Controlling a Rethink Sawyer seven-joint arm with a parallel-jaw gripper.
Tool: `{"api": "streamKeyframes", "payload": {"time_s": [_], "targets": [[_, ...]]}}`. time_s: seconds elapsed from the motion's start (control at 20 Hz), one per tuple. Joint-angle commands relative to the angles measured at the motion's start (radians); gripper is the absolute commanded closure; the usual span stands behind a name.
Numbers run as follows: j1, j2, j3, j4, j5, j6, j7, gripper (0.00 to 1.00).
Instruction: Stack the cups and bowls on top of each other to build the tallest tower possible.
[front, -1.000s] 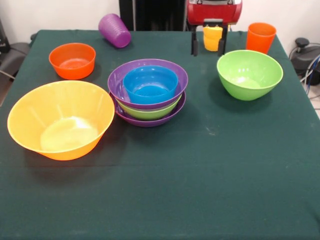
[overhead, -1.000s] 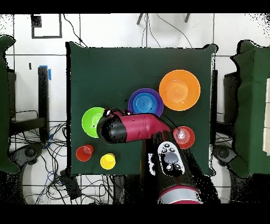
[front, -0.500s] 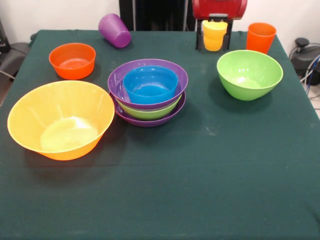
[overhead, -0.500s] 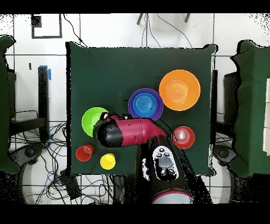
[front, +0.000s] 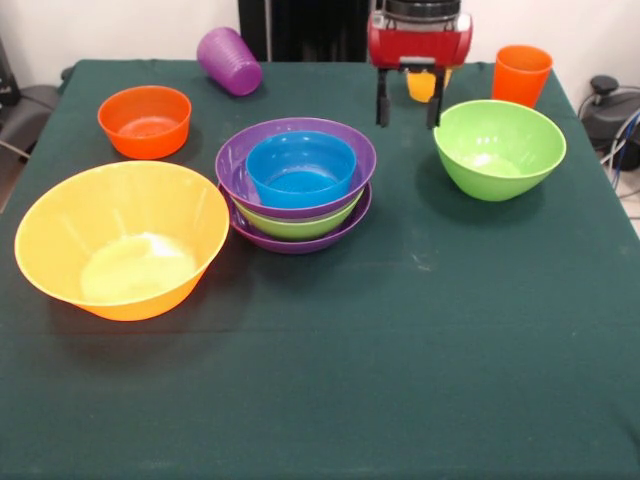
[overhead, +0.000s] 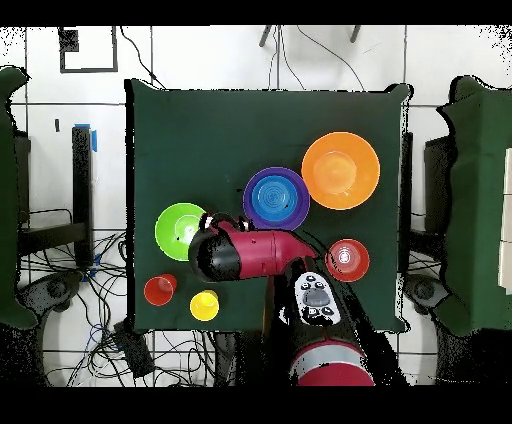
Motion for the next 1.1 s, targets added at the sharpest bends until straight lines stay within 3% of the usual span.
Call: {"api": "streamKeyframes", "payload": {"time_s": [0.05,0.45,1.1], "targets": [[0.038,0.104,-0.003,0.008,0.029,-0.096,0.181,0.00],[0.099,0.057,-0.034,0.038,0.087,-0.074,0.207,0.00],[0.152,0.072,-0.061,0.067,0.138,-0.135,0.222,0.00]]}}
